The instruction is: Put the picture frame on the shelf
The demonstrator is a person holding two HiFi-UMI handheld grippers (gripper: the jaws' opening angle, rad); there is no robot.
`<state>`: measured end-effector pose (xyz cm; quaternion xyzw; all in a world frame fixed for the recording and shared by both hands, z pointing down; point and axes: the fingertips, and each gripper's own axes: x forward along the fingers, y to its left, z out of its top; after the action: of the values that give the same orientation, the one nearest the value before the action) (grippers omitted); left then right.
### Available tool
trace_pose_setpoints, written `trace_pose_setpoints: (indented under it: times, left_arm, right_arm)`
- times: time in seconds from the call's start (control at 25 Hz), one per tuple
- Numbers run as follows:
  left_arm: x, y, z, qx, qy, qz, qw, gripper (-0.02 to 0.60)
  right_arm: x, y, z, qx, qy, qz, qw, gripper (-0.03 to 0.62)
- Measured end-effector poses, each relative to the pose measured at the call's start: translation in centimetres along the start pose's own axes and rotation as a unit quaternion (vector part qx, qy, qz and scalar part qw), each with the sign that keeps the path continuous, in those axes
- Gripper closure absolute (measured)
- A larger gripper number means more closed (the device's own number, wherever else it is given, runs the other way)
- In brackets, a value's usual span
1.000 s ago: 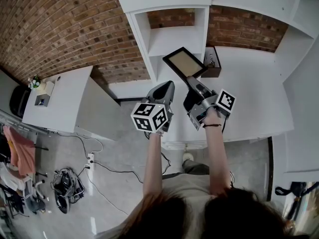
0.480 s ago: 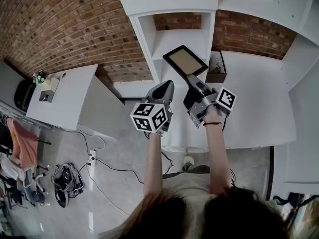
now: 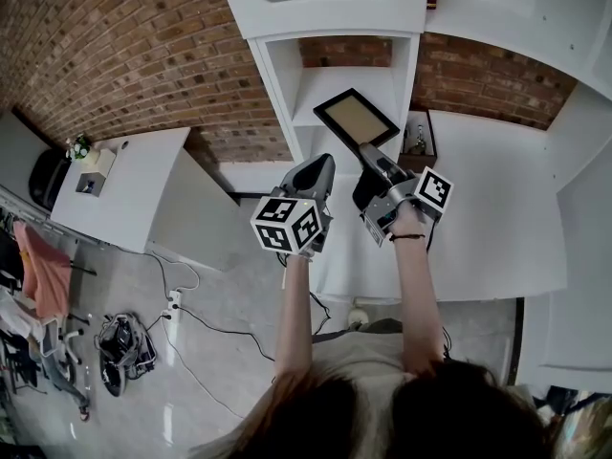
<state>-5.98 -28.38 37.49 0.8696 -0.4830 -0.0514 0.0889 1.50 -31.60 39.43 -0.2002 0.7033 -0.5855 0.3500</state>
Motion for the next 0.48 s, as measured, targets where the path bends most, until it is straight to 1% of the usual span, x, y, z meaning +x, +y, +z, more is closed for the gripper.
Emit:
trace_pose_setpoints:
  times: [0.48]
  left_arm:
    - [2.3,1.8,-0.1,-0.002,0.001,0.011,0.9999,0.571]
  right_arm:
    - [2.5,-1.1,1.7,0.006,0.013,0.000,1.000,0.525]
